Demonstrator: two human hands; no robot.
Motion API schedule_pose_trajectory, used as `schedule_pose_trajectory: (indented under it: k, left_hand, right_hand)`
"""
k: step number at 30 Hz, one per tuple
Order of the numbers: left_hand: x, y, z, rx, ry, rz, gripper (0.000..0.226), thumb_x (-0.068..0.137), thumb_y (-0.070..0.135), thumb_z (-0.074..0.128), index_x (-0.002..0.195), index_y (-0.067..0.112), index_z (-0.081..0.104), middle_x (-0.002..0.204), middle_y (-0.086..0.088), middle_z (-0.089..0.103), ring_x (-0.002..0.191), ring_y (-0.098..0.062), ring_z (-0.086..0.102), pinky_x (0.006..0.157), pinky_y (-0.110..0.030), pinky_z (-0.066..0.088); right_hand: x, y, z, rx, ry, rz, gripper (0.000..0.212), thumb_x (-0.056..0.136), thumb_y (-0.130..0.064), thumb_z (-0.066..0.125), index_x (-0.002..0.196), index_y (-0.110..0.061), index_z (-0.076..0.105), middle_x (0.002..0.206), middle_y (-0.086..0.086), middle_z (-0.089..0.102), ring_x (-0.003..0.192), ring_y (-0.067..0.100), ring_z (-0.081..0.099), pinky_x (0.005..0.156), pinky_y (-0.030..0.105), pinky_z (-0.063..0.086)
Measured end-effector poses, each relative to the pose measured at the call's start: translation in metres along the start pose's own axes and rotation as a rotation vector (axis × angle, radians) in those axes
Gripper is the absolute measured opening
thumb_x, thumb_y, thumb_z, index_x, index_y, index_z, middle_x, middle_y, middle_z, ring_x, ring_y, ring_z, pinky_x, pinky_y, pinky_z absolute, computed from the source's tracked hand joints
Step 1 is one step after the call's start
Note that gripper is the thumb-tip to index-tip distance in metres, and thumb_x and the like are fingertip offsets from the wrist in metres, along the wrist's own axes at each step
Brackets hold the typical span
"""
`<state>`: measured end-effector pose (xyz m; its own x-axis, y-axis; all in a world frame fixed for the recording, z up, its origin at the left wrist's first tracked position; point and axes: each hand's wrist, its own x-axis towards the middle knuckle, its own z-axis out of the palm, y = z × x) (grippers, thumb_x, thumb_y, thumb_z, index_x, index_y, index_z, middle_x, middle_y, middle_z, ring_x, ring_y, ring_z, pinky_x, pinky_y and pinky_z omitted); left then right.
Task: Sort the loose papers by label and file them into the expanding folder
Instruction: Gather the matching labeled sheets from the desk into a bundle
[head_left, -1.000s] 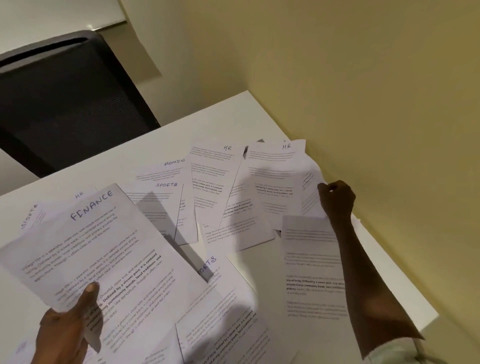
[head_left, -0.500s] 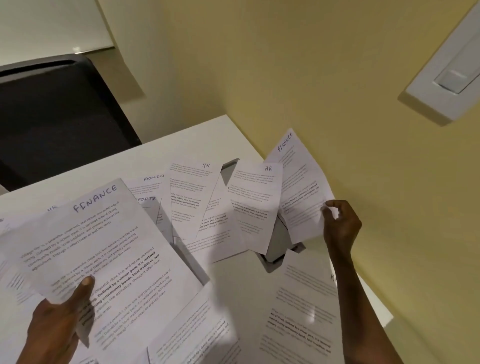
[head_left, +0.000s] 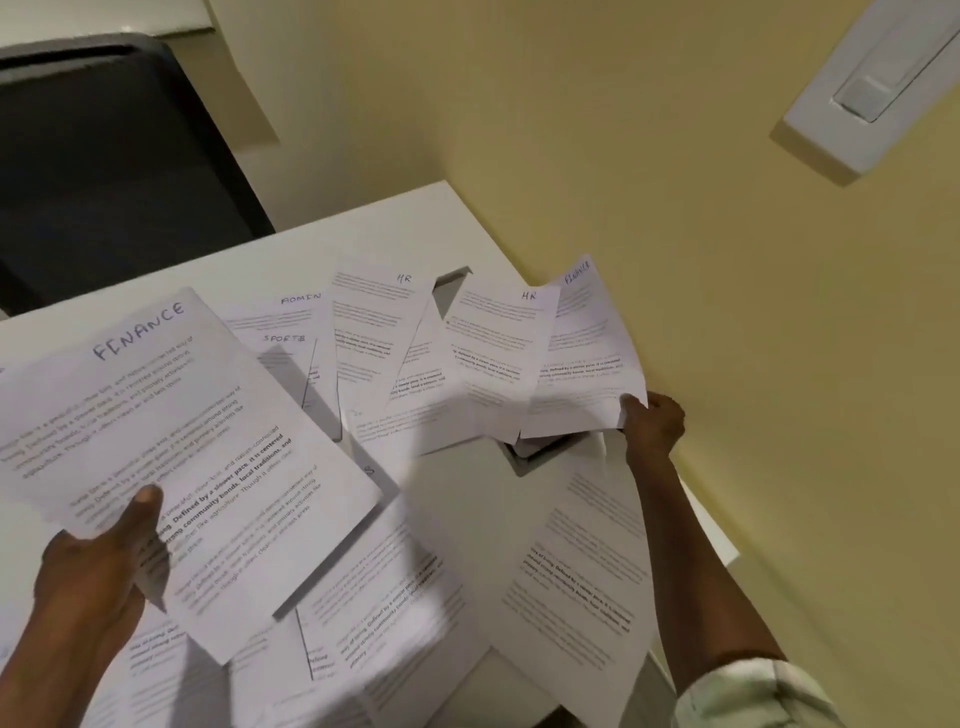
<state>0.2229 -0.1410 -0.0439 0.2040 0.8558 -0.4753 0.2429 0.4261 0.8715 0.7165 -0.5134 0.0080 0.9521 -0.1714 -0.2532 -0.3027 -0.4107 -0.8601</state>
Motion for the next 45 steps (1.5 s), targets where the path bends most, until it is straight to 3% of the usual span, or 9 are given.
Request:
schedule_pose_trajectory:
  k: [3,4,6,8,13,24,34,41,45]
  left_hand:
    - [-0.005,-0.017,0.008,-0.105,-0.034,0.044,0.055,0.078,0.058,0.077,0.107,0.012,0.064,0.108,0.002,0.031,0.099,-0.016,0.036,0.058,-0.043,0.023]
    - [0.005,-0.034,-0.008,-0.062,0.031,-0.038,0.062,0.078,0.059,0.077,0.113,0.009,0.064,0.099,-0.007,0.054,0.095,-0.021,0.052,0.058,-0.045,0.048]
    - [0.009,-0.022,-0.027,-0.109,0.002,-0.118,0.065,0.077,0.058,0.078,0.125,0.015,0.065,0.117,-0.017,0.064,0.104,-0.029,0.060,0.091,-0.054,0.049]
    - [-0.040,0.019,-0.001,-0.076,0.019,-0.093,0.065,0.077,0.052,0.080,0.129,0.018,0.063,0.116,-0.006,0.066,0.106,-0.022,0.064,0.093,-0.050,0.048]
    - [0.018,-0.039,-0.045,-0.146,-0.016,-0.097,0.076,0.083,0.048,0.077,0.146,0.018,0.047,0.136,-0.008,0.062,0.137,-0.023,0.048,0.089,-0.065,0.051]
    - [-0.136,0.081,0.044,-0.114,-0.044,0.067,0.064,0.081,0.032,0.074,0.136,0.005,0.056,0.129,-0.009,0.065,0.114,-0.029,0.064,0.091,-0.041,0.050]
    - [-0.186,0.108,0.048,-0.155,-0.087,0.079,0.040,0.094,0.017,0.066,0.130,0.002,0.057,0.116,-0.018,0.066,0.067,-0.016,0.058,0.078,-0.030,0.056]
    - [-0.198,0.116,0.039,-0.179,-0.137,0.006,0.044,0.096,0.016,0.066,0.133,-0.004,0.054,0.051,0.006,0.047,0.031,0.000,0.036,0.034,-0.013,0.032]
    - [-0.213,0.117,0.030,-0.134,-0.234,0.004,0.034,0.097,0.007,0.062,0.130,0.003,0.058,0.083,-0.003,0.072,0.041,-0.003,0.054,0.044,-0.014,0.047]
  right_hand:
    - [-0.017,0.008,-0.010,0.073,-0.010,0.147,0.019,0.077,-0.013,0.060,0.063,-0.004,0.052,0.067,0.006,0.055,0.057,0.027,0.058,0.056,0.031,0.052]
    - [-0.024,0.020,-0.010,0.092,-0.025,0.202,0.017,0.080,-0.014,0.059,0.073,0.000,0.055,0.076,0.009,0.058,0.059,0.029,0.063,0.055,0.034,0.056]
    - [-0.043,0.055,-0.009,0.032,-0.044,0.270,0.028,0.088,-0.023,0.057,0.098,0.003,0.057,0.097,0.016,0.060,0.071,0.032,0.065,0.063,0.043,0.058]
    - [-0.064,0.082,-0.005,-0.094,-0.067,0.228,0.036,0.094,-0.029,0.055,0.107,0.005,0.057,0.105,0.022,0.060,0.087,0.035,0.061,0.073,0.046,0.053]
    - [-0.090,0.078,0.007,-0.181,-0.120,-0.091,0.019,0.099,-0.017,0.049,0.089,-0.002,0.051,0.075,0.006,0.053,0.075,0.030,0.052,0.062,0.031,0.028]
    - [-0.101,-0.028,-0.023,-0.319,-0.143,-0.379,0.027,0.096,-0.004,0.040,0.114,0.000,0.060,0.105,0.013,0.067,0.091,0.029,0.063,0.072,0.026,0.042]
    - [-0.213,-0.142,-0.135,-0.175,-0.090,-0.712,0.022,0.094,0.000,0.044,0.097,-0.016,0.059,0.065,-0.008,0.058,0.056,0.001,0.056,0.050,0.010,0.037]
    - [-0.293,-0.121,-0.142,0.150,-0.418,-0.524,0.019,0.094,-0.010,0.057,0.100,-0.022,0.070,0.078,-0.010,0.072,0.056,0.001,0.058,0.057,0.024,0.044]
    - [-0.323,-0.082,-0.124,0.274,-0.638,-0.339,0.021,0.096,-0.010,0.057,0.106,-0.023,0.070,0.105,0.001,0.075,0.094,0.022,0.072,0.086,0.042,0.053]
